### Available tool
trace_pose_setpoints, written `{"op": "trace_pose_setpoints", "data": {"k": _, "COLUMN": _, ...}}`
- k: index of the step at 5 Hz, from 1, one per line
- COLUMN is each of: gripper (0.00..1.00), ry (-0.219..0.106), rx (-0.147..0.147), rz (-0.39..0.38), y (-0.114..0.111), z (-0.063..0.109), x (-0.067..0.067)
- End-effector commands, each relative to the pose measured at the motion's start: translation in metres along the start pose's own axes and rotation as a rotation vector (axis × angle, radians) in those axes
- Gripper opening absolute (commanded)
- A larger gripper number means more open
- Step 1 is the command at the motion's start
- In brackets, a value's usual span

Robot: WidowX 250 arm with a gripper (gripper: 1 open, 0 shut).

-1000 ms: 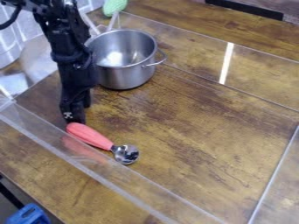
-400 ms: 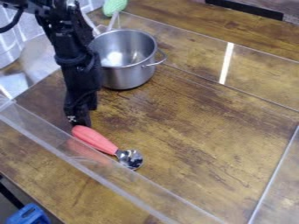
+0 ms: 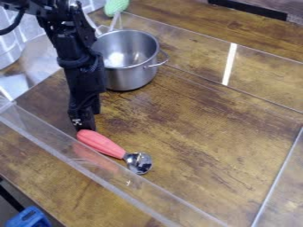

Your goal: Move the pink spoon to the right side of the table

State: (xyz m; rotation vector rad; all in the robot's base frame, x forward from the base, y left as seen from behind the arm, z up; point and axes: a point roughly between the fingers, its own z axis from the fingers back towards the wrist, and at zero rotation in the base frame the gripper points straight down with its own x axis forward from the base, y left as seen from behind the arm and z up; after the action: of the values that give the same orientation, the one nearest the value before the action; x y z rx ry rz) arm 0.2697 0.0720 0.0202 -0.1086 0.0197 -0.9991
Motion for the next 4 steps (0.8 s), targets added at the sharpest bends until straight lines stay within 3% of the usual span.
{"op": "trace_pose_setpoints", "data": {"k": 1, "gripper": 0.00, "ry": 0.006, "rx": -0.080, "rz": -0.037, "y": -0.024, "z": -0.005, "x": 0.009}}
{"op": "trace_pose_setpoints", "data": {"k": 2, "gripper": 1.00, "ry": -0.005, "rx": -0.095, "rz": -0.023, "y": -0.032, "z": -0.007, "x": 0.011}}
{"op": "trace_pose_setpoints", "data": {"k": 4, "gripper": 1.00, "ry": -0.031, "rx": -0.127, "rz": 0.038, "y": -0.042, "z": -0.012, "x": 0.053}}
